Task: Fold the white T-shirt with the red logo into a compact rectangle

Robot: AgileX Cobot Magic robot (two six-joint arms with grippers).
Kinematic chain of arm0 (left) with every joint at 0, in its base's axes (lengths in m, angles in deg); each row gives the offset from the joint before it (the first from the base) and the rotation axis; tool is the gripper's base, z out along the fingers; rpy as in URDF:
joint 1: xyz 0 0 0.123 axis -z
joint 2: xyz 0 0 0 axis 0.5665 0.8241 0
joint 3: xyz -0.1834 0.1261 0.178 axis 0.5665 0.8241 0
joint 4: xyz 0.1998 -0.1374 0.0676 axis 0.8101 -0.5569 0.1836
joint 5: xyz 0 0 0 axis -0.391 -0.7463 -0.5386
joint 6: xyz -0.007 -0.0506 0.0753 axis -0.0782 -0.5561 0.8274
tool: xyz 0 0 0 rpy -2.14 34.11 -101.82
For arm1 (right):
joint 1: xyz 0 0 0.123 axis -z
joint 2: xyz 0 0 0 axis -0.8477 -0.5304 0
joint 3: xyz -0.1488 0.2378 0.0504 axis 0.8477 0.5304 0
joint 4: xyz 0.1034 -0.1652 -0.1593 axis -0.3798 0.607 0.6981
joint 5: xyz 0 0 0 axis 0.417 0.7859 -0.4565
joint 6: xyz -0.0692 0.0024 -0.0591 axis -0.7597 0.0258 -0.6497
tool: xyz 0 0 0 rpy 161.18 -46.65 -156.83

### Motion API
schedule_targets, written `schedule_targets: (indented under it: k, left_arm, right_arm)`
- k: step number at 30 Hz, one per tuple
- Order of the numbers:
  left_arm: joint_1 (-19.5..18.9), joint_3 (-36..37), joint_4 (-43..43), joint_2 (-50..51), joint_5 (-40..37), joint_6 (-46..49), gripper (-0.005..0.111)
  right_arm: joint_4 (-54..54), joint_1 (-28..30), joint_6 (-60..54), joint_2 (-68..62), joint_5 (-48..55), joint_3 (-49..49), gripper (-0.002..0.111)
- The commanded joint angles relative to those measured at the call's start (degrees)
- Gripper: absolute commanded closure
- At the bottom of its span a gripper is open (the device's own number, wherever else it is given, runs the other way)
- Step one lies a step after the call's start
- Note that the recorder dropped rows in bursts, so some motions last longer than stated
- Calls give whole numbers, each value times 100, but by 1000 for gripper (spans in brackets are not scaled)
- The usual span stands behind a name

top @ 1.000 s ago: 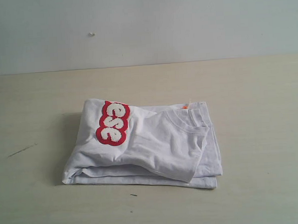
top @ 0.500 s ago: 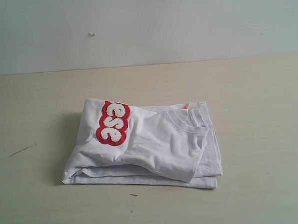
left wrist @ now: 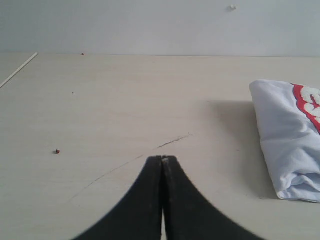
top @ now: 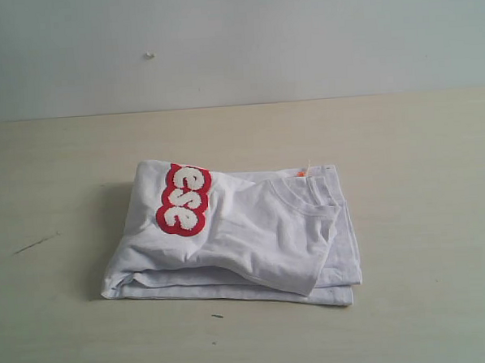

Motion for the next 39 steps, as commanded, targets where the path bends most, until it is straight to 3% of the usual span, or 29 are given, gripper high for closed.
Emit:
schedule_targets:
  k: [1,11,17,26,28,31,33,39]
  left_arm:
    - [-15,15,29,-34,-7,1,107]
    - [-15,15,29,-34,-7,15,107]
    - [-15,15,29,-34,-7,15,107]
    - [-15,15,29,-34,-7,15,107]
    - [-15,15,29,-34,-7,15,107]
    - [-15,15,29,-34,-7,15,107]
    - [-15,15,29,-34,-7,15,107]
    - [-15,15,29,-34,-7,15,107]
  right_arm:
    - [-10,22,-6,18,1,31,98]
    - [67,22,-17,141,-10,31,98]
    - [393,105,109,1086,8,112,98]
    - [2056,105,2550,1162,15,365,98]
    - [2672,105,3090,1162,28,365,98]
    - [4278,105,4803,1162,223,466,98]
    - [4595,105,5327,1162,211,687,98]
    - [4597,105,5349,1162,-107,1591,98]
